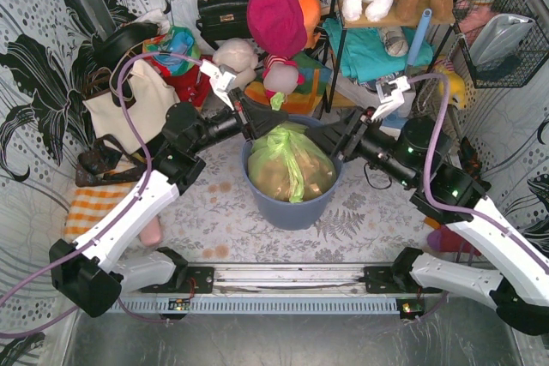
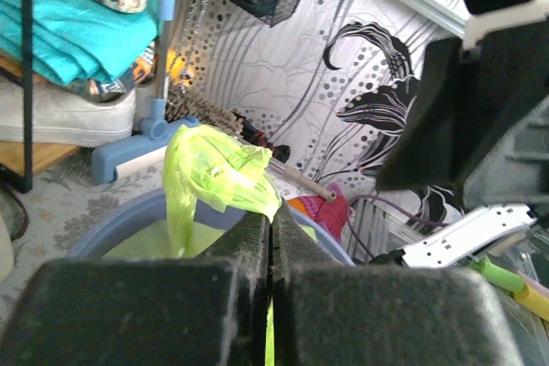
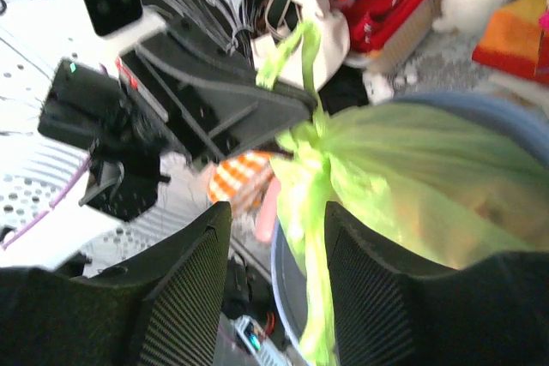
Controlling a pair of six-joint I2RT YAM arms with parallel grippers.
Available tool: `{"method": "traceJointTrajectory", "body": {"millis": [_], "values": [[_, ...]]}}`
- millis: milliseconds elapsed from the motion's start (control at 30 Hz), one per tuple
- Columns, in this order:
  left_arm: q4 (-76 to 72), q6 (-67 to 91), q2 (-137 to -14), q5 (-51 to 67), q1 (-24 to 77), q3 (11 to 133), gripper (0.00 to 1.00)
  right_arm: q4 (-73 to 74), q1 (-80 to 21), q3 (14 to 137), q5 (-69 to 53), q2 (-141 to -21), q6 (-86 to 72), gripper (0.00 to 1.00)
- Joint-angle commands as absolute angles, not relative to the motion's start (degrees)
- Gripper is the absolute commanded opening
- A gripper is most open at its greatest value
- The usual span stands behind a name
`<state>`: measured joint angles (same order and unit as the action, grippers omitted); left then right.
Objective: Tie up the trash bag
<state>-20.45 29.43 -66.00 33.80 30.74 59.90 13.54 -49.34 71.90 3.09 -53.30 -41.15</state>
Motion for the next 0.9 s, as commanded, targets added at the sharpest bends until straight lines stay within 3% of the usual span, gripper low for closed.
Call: {"method": "traceJointTrajectory", "body": {"millis": [0, 233, 867], "values": [[-16.17, 26.22, -66.43, 27.98, 30.69, 62.52, 0.01, 20.90, -49.12, 68.36, -4.41, -51.59, -42.46, 0.46], [-12.58, 26.34, -68.04, 25.52, 30.67, 63.83, 0.01, 18.74, -49.10, 62.17, -9.62, -52.26, -46.37, 0.50], [-12.39, 26.73, -67.68, 26.48, 30.67, 63.81, 0.01, 11.67, -49.12, 56.51, -15.20, -50.01, -50.86, 0.20]]}}
